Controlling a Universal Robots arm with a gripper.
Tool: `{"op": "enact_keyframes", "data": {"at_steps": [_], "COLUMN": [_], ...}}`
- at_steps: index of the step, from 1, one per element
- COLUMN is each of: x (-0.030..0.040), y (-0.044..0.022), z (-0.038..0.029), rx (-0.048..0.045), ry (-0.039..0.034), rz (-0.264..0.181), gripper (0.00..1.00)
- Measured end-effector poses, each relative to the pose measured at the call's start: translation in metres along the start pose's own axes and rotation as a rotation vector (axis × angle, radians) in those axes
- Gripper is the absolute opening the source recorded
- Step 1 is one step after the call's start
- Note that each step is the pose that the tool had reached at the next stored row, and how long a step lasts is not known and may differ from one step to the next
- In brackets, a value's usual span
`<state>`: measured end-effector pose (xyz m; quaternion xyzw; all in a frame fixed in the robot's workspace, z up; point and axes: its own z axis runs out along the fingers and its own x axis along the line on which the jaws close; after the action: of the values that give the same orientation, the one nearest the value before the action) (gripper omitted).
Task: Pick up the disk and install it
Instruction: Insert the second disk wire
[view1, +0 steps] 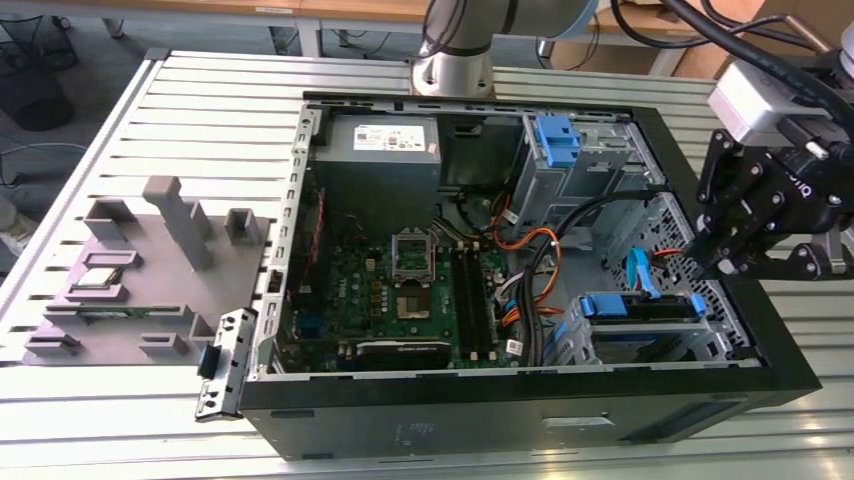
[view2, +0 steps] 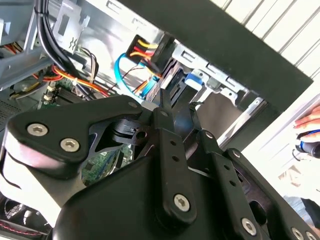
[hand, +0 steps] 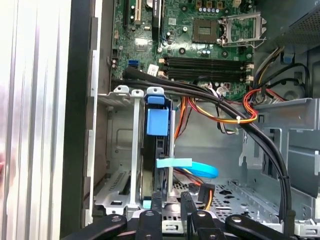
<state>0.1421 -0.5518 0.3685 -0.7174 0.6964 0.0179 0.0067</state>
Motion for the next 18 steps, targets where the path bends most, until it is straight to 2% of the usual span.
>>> {"op": "enact_keyframes", "data": {"at_steps": [4, 9, 10, 11, 12, 15, 16, 18], "x": [-0.0008, -0.0008, -0.0008, -0.0008, -0.0007, -0.0007, -0.0007, -0.0008], "y": [-0.0051, -0.0052, -0.0052, -0.0053, -0.0054, -0.0066, -0.0067, -0.0066], "z": [0.0004, 0.0004, 0.0004, 0.0006, 0.0007, 0.0011, 0.0011, 0.0011], "rx": [-0.0017, -0.0018, -0.0027, -0.0074, -0.0176, -0.0708, -0.0819, -0.0856], "ry": [0.0003, 0.0003, 0.0003, 0.0000, -0.0003, -0.0018, -0.0021, -0.0023], "rz": [-0.003, -0.002, -0.002, -0.002, -0.002, 0.000, 0.000, 0.000], "gripper": [0.29, 0.29, 0.29, 0.29, 0.29, 0.29, 0.29, 0.29]}}
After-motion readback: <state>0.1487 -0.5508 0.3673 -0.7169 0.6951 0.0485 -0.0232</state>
